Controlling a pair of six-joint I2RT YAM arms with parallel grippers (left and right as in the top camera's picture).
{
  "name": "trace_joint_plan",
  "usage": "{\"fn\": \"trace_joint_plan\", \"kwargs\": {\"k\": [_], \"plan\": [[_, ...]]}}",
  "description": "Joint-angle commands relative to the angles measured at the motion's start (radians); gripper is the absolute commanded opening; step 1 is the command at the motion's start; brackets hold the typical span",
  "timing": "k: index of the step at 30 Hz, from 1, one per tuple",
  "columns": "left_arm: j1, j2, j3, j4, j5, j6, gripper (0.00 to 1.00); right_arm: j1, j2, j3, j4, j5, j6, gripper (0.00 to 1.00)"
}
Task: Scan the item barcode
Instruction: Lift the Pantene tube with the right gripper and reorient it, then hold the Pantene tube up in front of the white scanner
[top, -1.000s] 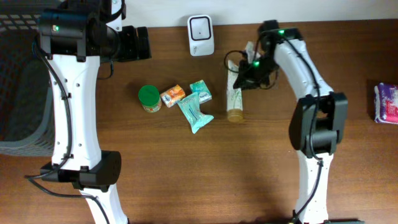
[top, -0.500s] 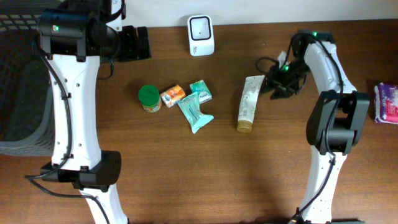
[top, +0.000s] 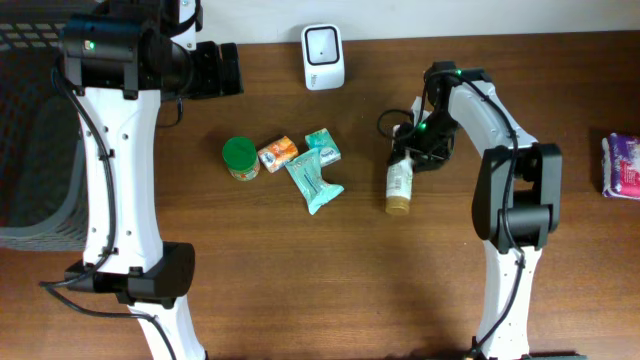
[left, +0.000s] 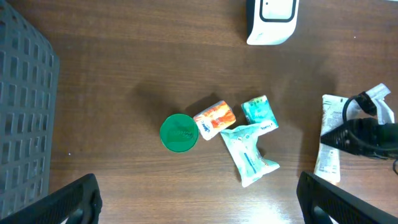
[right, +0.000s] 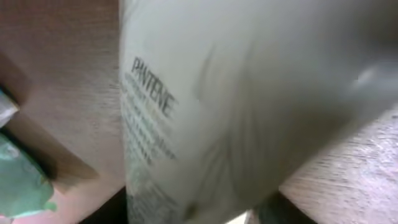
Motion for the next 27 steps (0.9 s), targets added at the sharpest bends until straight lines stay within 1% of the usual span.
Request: {"fn": "trace_joint_plan", "kwargs": {"k": [1,3,6,8,10,11,12,14,15,19,27], "plan": [[0.002,-0.014,0.011,-0.001,0.003,0.016,0.99,0.024,0.006,-0.025,0.011,0.024,0.012,0.23],[0.002,-0.014,0.011,-0.001,0.003,0.016,0.99,0.039,0.006,0.016,0.001,0.025,0.016,0.15],[0.002,-0.014,0.011,-0.001,0.003,0.016,0.99,0.071,0.006,0.150,-0.060,0.028,0.015,0.15],[0.002,-0.014,0.011,-0.001,0.003,0.016,0.99,0.085,0.006,0.224,-0.068,-0.013,0.015,0.09],[0.002,-0.014,0.011,-0.001,0.003,0.016,0.99,0.076,0.006,0.326,-0.013,-0.314,0.010,0.07],[0.002,-0.014,0.011,-0.001,0.003,0.016,0.99,0.060,0.006,0.377,0.123,-0.653,0.012,0.08],[0.002,-0.014,0.011,-0.001,0.003,0.016,0.99,0.056,0.006,0.378,0.269,-0.858,0.052,0.08],[0.002,-0.014,0.011,-0.001,0.003,0.016,0.99,0.071,0.006,0.378,0.368,-0.868,0.152,0.10],[0.002,-0.014,0.011,-0.001,0.003,0.016,0.99,0.084,0.006,0.378,0.383,-0.868,0.165,0.11],[0.000,-0.014,0.011,-0.001,0.003,0.015,0.99,0.131,0.006,0.378,0.431,-0.864,0.166,0.11],[0.000,-0.014,0.011,-0.001,0.003,0.016,0.99,0.135,0.006,0.378,0.441,-0.863,0.166,0.12]]}}
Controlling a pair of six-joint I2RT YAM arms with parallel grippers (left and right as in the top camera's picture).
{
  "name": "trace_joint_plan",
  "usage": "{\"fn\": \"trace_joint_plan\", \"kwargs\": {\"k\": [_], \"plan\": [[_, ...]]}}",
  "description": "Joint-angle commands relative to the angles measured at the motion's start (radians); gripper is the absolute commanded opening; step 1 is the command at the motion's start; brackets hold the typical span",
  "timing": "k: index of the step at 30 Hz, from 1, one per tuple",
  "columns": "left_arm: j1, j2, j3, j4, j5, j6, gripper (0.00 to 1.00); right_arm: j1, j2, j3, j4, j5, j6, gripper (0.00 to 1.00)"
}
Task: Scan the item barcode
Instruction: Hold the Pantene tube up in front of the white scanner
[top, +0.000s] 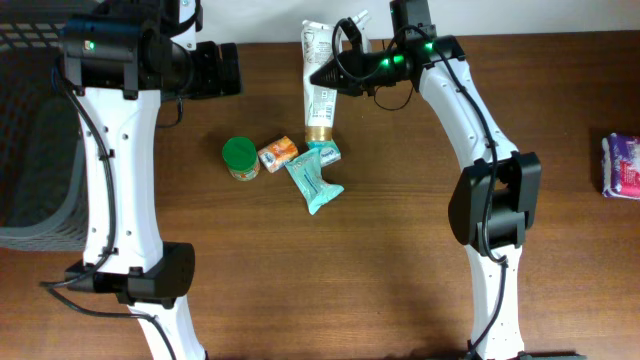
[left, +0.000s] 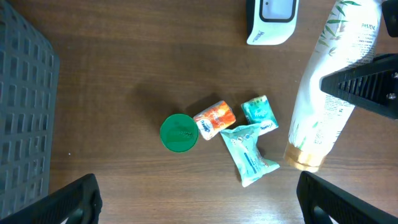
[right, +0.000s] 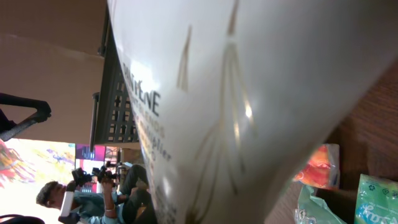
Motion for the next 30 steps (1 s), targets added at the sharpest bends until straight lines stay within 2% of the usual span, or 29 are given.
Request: {"fn": "trace_joint_plan", "kwargs": {"k": [1,5,7,10,11,16,19,22,25,28,29,30], "plan": [[-0.001,-0.014,0.011,-0.001,0.003,0.016,0.99,-0.003,-0.021,0.023,0.010,-0.065,0.006,0.12],[0.000,-0.014,0.011,-0.001,0.003,0.016,0.99,-0.003,-0.021,0.023,0.007,-0.056,0.006,0.12],[0.000,-0.014,0.011,-0.001,0.003,0.015,0.99,0.003,-0.021,0.023,-0.039,0.058,0.005,0.12],[0.000,-0.014,0.011,0.000,0.003,0.015,0.99,0.024,-0.021,0.023,-0.180,0.449,0.004,0.12],[0.000,-0.014,0.011,-0.001,0.003,0.016,0.99,0.030,-0.021,0.023,-0.249,0.648,0.004,0.12],[0.000,-0.014,0.011,0.000,0.003,0.016,0.99,0.031,-0.021,0.036,-0.526,1.396,0.006,0.12],[0.000,-0.014,0.011,0.000,0.002,0.016,0.99,0.031,-0.021,0.008,-0.598,1.686,0.039,0.12],[0.000,-0.014,0.011,-0.001,0.001,0.016,0.99,0.031,-0.021,-0.135,-0.573,1.797,0.065,0.13],[0.000,-0.014,0.011,0.000,0.001,0.016,0.99,0.031,-0.021,-0.327,-0.478,1.844,0.065,0.21],[0.000,-0.014,0.011,0.000,0.000,0.015,0.99,0.048,-0.021,-0.350,-0.476,1.757,0.065,0.39],[0.000,-0.014,0.011,0.000,0.000,0.016,0.99,0.077,-0.021,-0.333,-0.476,1.688,0.061,0.55],[0.000,-0.014,0.011,0.000,0.001,0.016,0.99,0.101,-0.021,-0.307,-0.487,1.657,0.054,0.56]]}}
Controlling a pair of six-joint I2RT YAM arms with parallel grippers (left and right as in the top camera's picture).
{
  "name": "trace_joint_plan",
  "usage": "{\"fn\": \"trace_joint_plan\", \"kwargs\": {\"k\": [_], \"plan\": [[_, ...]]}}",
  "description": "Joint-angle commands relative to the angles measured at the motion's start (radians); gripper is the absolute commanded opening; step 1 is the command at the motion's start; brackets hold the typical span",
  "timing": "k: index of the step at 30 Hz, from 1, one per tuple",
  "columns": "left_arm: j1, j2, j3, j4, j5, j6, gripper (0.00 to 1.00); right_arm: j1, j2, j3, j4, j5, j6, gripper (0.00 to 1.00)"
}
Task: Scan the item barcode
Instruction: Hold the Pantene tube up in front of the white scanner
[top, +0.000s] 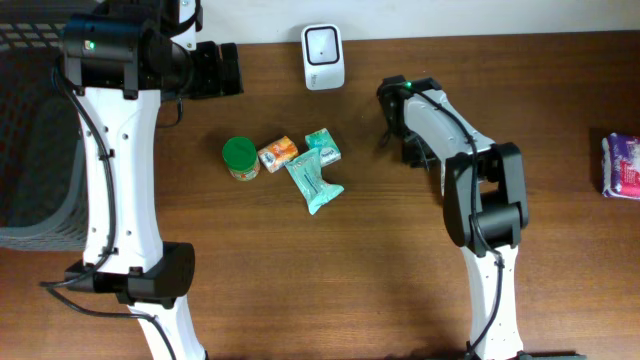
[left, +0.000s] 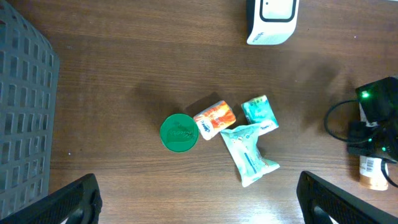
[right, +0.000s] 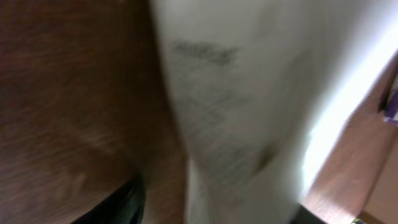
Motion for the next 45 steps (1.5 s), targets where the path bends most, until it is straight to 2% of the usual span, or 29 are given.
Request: {"fn": "trace_joint_plan", "kwargs": {"k": [1,2,3,7,9,12,14,18,19,21,23,25,27,30,32,35,37,40,45], "plan": [[0.000,-0.014,0.011,0.000,0.000,0.016,0.99,0.089,-0.027,0.088,-0.039,-0.105,0.004,0.56],[0.000,-0.014,0.011,0.000,0.000,0.016,0.99,0.112,-0.027,0.143,-0.071,-0.109,0.004,0.58],[0.000,-0.014,0.011,0.000,0.000,0.016,0.99,0.139,-0.026,0.222,-0.114,-0.117,0.003,0.66],[0.000,-0.014,0.011,0.000,0.000,0.016,0.99,0.167,-0.027,0.470,-0.274,-0.122,-0.047,0.82],[0.000,-0.014,0.011,0.000,0.000,0.016,0.99,0.119,-0.026,0.488,-0.330,-0.128,-0.047,0.93],[0.000,-0.014,0.011,-0.001,0.001,0.016,0.99,0.015,-0.026,0.445,-0.351,-0.307,-0.135,0.94],[0.000,-0.014,0.011,0.000,0.000,0.016,0.99,-0.076,-0.026,0.376,-0.303,-0.507,-0.206,0.82],[0.000,-0.014,0.011,0.000,0.000,0.016,0.99,-0.153,-0.026,0.201,-0.133,-0.734,-0.267,0.78],[0.000,-0.014,0.011,0.000,0.000,0.016,0.99,-0.155,-0.026,0.156,-0.091,-0.748,-0.267,0.65],[0.000,-0.014,0.011,0.000,0.000,0.016,0.99,-0.147,-0.026,0.091,-0.021,-0.747,-0.267,0.56],[0.000,-0.014,0.011,0.000,0.000,0.016,0.99,-0.138,-0.026,0.082,-0.003,-0.747,-0.262,0.24],[0.000,-0.014,0.011,0.000,0.000,0.015,0.99,-0.130,-0.027,0.109,-0.002,-0.748,-0.218,0.04],[0.000,-0.014,0.011,0.000,0.000,0.016,0.99,-0.120,-0.027,0.179,-0.018,-0.774,-0.191,0.04],[0.000,-0.014,0.011,0.000,0.000,0.016,0.99,-0.084,-0.027,0.408,-0.010,-0.870,-0.192,0.04],[0.000,-0.014,0.011,0.000,0.000,0.015,0.99,-0.048,-0.027,0.534,0.138,-0.904,-0.182,0.04],[0.000,-0.014,0.011,0.000,0.000,0.015,0.99,0.006,-0.024,0.539,0.409,-0.891,-0.123,0.04],[0.000,-0.014,0.011,0.000,0.000,0.015,0.99,0.053,-0.010,0.512,0.581,-0.813,-0.123,0.04],[0.000,-0.014,0.011,0.000,0.000,0.016,0.99,0.097,0.032,0.481,0.730,-0.685,-0.123,0.04],[0.000,-0.014,0.011,0.000,0.000,0.015,0.99,0.103,0.137,0.480,0.869,-0.685,-0.045,0.04]]}}
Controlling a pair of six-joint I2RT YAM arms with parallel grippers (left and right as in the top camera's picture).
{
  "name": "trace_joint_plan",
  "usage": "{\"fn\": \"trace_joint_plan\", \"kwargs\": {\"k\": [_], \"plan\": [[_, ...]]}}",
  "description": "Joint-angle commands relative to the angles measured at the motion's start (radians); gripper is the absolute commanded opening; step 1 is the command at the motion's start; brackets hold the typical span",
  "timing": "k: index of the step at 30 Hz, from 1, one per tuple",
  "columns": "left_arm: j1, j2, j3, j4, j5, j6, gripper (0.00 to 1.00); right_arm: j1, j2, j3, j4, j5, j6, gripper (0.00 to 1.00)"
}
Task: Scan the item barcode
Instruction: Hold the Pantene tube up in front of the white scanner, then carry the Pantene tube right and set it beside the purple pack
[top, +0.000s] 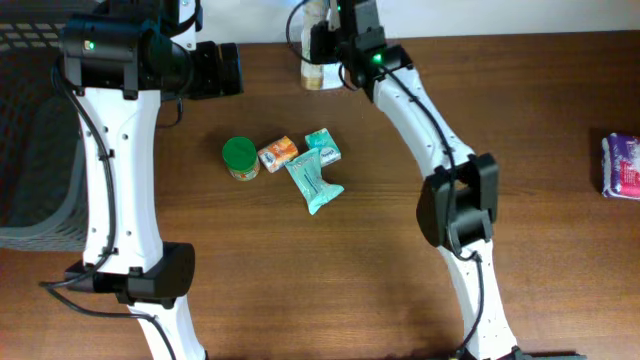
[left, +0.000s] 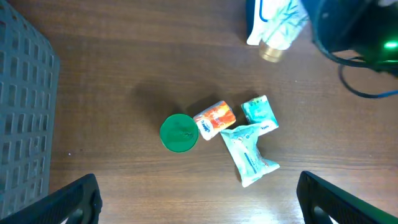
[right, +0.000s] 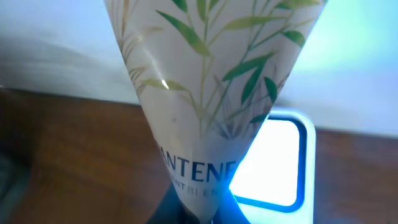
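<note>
A white Pantene tube (right: 211, 93) with green leaf print is gripped at its narrow end by my right gripper (right: 200, 213), which is shut on it. The tube (left: 285, 22) hangs over the white barcode scanner (left: 254, 28) at the back edge of the table, gold cap (left: 272, 53) toward the front. The scanner's bright, blue-rimmed window (right: 277, 155) shows right behind the tube. In the overhead view the right gripper (top: 338, 40) is at the scanner. My left gripper (left: 199, 208) is open high above the table, holding nothing.
A green-lidded jar (top: 240, 157), an orange packet (top: 278, 152), a small teal box (top: 322, 146) and a teal wipes pack (top: 313, 182) lie clustered mid-table. A dark basket (top: 25, 150) stands at the left. A purple pack (top: 622, 165) lies at the right edge.
The right gripper was low over the table right of centre with the tube. Now it holds the tube at the back edge over the scanner. The left arm has not moved.
First the tube lay on the table right of centre with the right gripper at it. Then it was held up by the scanner. Then it was down again right of centre, and now it is once more over the scanner. The clustered items stayed put.
</note>
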Motion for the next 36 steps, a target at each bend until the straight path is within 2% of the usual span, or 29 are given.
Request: {"fn": "trace_joint_plan", "kwargs": {"k": [1,6,10,13,16,18,22,25,27,28,29,30,31,32,34,35,36], "plan": [[0.000,-0.014,0.011,-0.001,0.000,0.016,0.99,-0.008,0.021,0.000,0.040,0.032,0.035,0.04],[0.000,-0.014,0.011,-0.001,0.000,0.016,0.99,-0.048,0.016,0.008,0.037,0.048,0.033,0.04],[0.000,-0.014,0.011,-0.001,0.000,0.016,0.99,-0.128,-0.041,0.080,-0.126,0.049,0.033,0.04],[0.000,-0.014,0.011,-0.001,0.000,0.016,0.99,-0.256,-0.102,0.129,-0.335,0.052,0.015,0.04],[0.000,-0.014,0.011,-0.001,0.000,0.016,0.99,-0.409,-0.126,0.129,-0.562,0.052,-0.211,0.04],[0.000,-0.014,0.011,-0.001,0.000,0.016,0.99,-0.537,-0.106,0.102,-0.800,0.053,-0.512,0.04],[0.000,-0.014,0.011,-0.001,0.000,0.016,0.99,-0.663,-0.101,-0.040,-0.868,0.116,-0.567,0.04],[0.000,-0.014,0.011,-0.001,0.000,0.016,0.99,-0.755,-0.101,-0.195,-0.811,0.383,-0.539,0.04],[0.000,-0.014,0.011,-0.001,0.000,0.015,0.99,-0.801,-0.101,-0.238,-0.783,0.557,-0.444,0.12],[0.000,-0.014,0.011,-0.001,0.000,0.016,0.99,-0.824,-0.102,-0.238,-0.780,0.620,-0.396,0.21],[0.000,-0.014,0.011,-0.001,0.000,0.015,0.99,-0.838,-0.105,-0.237,-0.781,0.689,-0.355,0.44],[0.000,-0.014,0.011,-0.001,0.000,0.016,0.99,-0.838,-0.109,-0.237,-0.784,0.711,-0.345,0.45],[0.000,-0.014,0.011,-0.001,0.000,0.015,0.99,-0.837,-0.114,-0.237,-0.784,0.711,-0.344,0.56],[0.000,-0.014,0.011,-0.001,0.000,0.015,0.99,-0.828,-0.122,-0.236,-0.782,0.711,-0.343,0.73],[0.000,-0.014,0.011,-0.001,0.000,0.016,0.99,-0.800,-0.127,-0.202,-0.792,0.709,-0.313,0.77],[0.000,-0.014,0.011,-0.001,0.000,0.015,0.99,-0.784,-0.128,-0.178,-0.802,0.696,-0.299,0.82],[0.000,-0.014,0.011,-0.001,0.000,0.016,0.99,-0.748,-0.130,-0.122,-0.821,0.635,-0.299,0.83]]}}
